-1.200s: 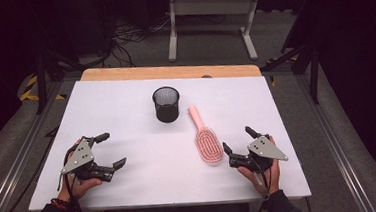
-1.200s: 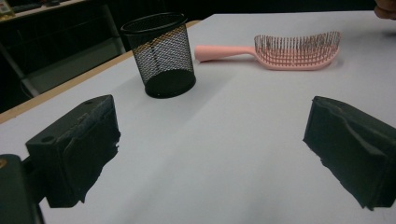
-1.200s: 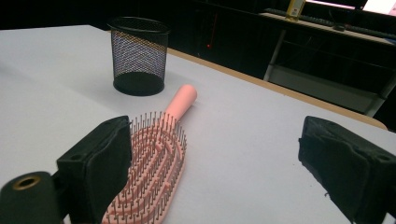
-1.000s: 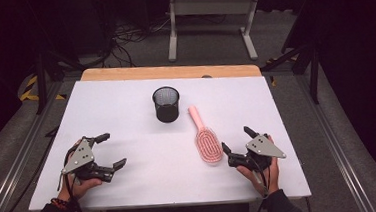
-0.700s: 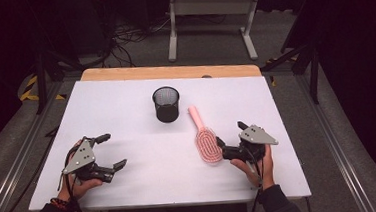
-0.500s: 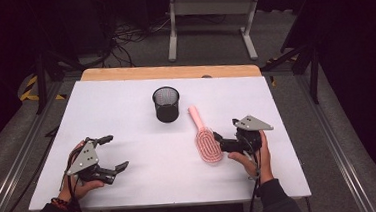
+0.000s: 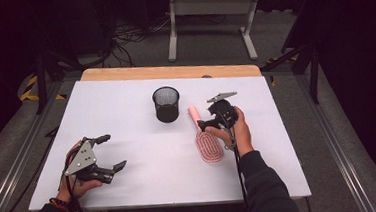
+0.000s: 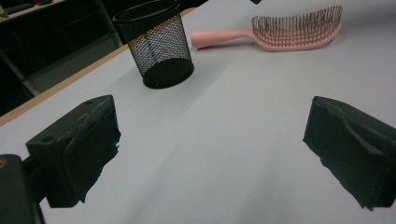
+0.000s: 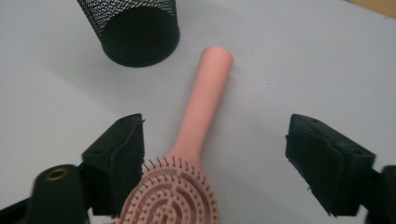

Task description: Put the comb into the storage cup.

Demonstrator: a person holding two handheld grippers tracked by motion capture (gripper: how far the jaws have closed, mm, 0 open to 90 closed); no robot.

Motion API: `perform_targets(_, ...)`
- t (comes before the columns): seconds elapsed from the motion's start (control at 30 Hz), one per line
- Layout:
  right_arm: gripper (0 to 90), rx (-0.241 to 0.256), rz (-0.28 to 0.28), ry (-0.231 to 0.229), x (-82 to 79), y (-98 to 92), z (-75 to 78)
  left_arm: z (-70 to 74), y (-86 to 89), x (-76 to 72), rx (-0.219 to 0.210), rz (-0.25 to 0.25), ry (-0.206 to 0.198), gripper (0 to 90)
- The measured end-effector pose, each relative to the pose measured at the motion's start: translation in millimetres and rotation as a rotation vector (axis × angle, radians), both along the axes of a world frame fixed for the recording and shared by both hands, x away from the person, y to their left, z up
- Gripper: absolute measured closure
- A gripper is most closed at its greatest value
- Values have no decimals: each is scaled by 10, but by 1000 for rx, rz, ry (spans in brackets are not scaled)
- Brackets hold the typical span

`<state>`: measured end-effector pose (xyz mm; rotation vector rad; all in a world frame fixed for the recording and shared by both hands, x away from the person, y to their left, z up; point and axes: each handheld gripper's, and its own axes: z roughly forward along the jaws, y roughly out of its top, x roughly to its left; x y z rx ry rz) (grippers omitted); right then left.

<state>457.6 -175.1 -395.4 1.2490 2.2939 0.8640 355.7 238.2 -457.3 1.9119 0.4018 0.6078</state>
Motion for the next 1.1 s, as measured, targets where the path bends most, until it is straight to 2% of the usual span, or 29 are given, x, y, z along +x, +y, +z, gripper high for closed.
perform_targets(0.13, 262, -47, -6, 99, 179, 137, -50, -4, -4, -32, 10, -7, -2, 44)
perform_targets(0.17, 262, -47, -6, 99, 179, 137, -50, -4, -4, -32, 10, -7, -2, 44)
perform_targets(0.23, 267, -81, -11, 131, 235, 195, -86, 4, -9, -61, 10, -10, -9, 44)
perform_targets(0.27, 298, -96, -22, 153, 280, 227, -124, 13, -12, -82, 17, -9, -20, 45)
perform_targets(0.33, 332, -116, -37, 187, 331, 243, -170, 15, -21, -89, 15, -14, -15, 45)
perform_targets(0.37, 377, -138, -35, 202, 358, 249, -193, 10, -28, -89, 14, -18, -14, 45)
perform_targets(0.4, 377, -138, -35, 202, 358, 249, -193, 10, -28, -89, 14, -18, -14, 46)
perform_targets(0.43, 394, -161, -28, 221, 383, 258, -215, 7, -34, -87, 24, -22, -15, 46)
perform_targets(0.53, 450, -149, -11, 295, 453, 266, -282, -20, -59, -93, 43, -28, -10, 52)
perform_targets(0.57, 495, -154, 3, 340, 480, 290, -315, -26, -63, -98, 48, -30, -10, 52)
perform_targets(0.6, 495, -154, 3, 340, 480, 290, -315, -25, -60, -102, 50, -32, -12, 52)
perform_targets(0.67, 550, -136, 9, 376, 492, 299, -330, -20, -60, -113, 42, -29, -12, 53)
perform_targets(0.7, 597, -147, 20, 384, 489, 304, -321, -18, -58, -116, 39, -30, -13, 53)
perform_targets(0.77, 609, -156, 22, 418, 486, 306, -310, -21, -63, -115, 44, -31, -12, 53)
perform_targets(0.87, 632, -169, 21, 435, 486, 310, -304, -27, -67, -114, 42, -31, -9, 56)
perform_targets(0.97, 703, -149, 11, 431, 490, 279, -309, -19, -81, -127, 49, -42, -10, 65)
perform_targets(1.03, 704, -159, 25, 421, 482, 274, -308, -20, -100, -129, 55, -45, -13, 67)
perform_targets(1.1, 704, -148, 28, 423, 462, 255, -297, -24, -144, -129, 65, -37, -22, 66)
